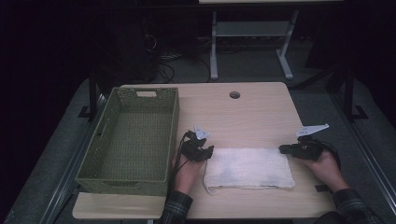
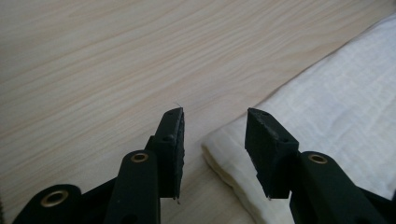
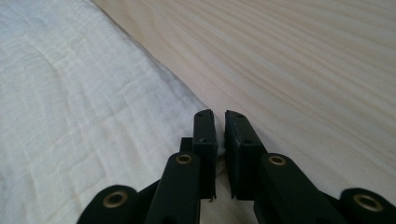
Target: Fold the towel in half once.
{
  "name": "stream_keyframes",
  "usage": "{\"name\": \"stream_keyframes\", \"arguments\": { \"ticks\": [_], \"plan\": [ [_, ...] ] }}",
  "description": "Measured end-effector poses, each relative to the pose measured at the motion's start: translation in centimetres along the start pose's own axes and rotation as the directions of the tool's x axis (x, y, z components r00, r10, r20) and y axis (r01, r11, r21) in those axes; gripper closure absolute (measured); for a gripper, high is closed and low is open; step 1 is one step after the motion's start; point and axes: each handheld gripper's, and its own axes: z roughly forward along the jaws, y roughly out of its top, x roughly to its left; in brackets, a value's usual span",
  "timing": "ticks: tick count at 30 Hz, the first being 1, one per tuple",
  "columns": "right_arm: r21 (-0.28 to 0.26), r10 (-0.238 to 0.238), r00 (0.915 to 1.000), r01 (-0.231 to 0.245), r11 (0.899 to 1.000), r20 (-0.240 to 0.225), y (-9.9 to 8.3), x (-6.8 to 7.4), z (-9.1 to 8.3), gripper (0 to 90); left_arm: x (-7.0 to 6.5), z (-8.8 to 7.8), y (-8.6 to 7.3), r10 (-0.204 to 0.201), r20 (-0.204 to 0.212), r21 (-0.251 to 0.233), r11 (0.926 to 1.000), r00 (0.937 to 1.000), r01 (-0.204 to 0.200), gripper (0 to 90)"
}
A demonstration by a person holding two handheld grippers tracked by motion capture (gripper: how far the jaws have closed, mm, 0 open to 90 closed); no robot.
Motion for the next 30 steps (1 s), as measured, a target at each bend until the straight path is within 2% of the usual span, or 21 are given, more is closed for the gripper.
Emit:
{"name": "stream_keyframes", "arguments": {
  "ticks": [2, 4, 9, 13, 16, 19, 23, 30],
  "plan": [
    [0.000, -0.003, 1.0000, 0.003, 1.000, 0.003, 0.0, 0.0, 0.0, 83.2, 0.3, 0.4, -0.1, 0.004, 0.003, 0.022, 0.9998, 1.0000, -0.004, 56.8],
    [-0.002, -0.007, 1.0000, 0.007, 1.000, 0.005, 0.0, 0.1, 0.0, 83.4, 0.4, 0.9, -0.2, -0.015, 0.006, 0.021, 0.9997, 0.9999, 0.014, 56.9],
    [-0.003, -0.007, 1.0000, 0.007, 1.000, 0.005, 0.0, 0.1, 0.0, 83.7, 0.5, 1.9, -0.5, -0.011, 0.019, 0.044, 0.9990, 0.9998, 0.010, 59.0],
    [0.001, -0.012, 0.9999, 0.012, 1.000, 0.009, 0.0, 0.3, 0.0, 84.6, 0.5, 2.0, -0.6, -0.009, 0.051, 0.046, 0.9989, 0.9987, 0.007, 68.0],
    [0.005, -0.013, 0.9998, 0.013, 1.000, 0.014, 0.1, 0.4, 0.0, 85.3, 0.5, 2.0, -0.6, -0.017, 0.082, 0.047, 0.9988, 0.9965, 0.013, 81.8],
    [0.008, -0.032, 0.9993, 0.032, 0.999, 0.021, 0.2, 0.4, 0.0, 85.8, 0.4, 2.0, -0.6, -0.020, 0.081, 0.036, 0.9992, 0.9965, 0.017, 85.7],
    [0.009, -0.020, 0.9990, 0.020, 1.000, 0.041, 0.4, 0.2, -0.1, 85.9, 0.8, 1.7, -0.1, -0.043, 0.087, -0.006, 0.9990, 0.9953, 0.044, 86.0],
    [-0.006, -0.013, 0.9959, 0.014, 1.000, 0.090, 1.6, -1.1, -0.2, 85.9, 1.5, 2.0, 1.5, -0.046, 0.088, -0.038, 0.9981, 0.9951, 0.049, 86.0]
  ]
}}
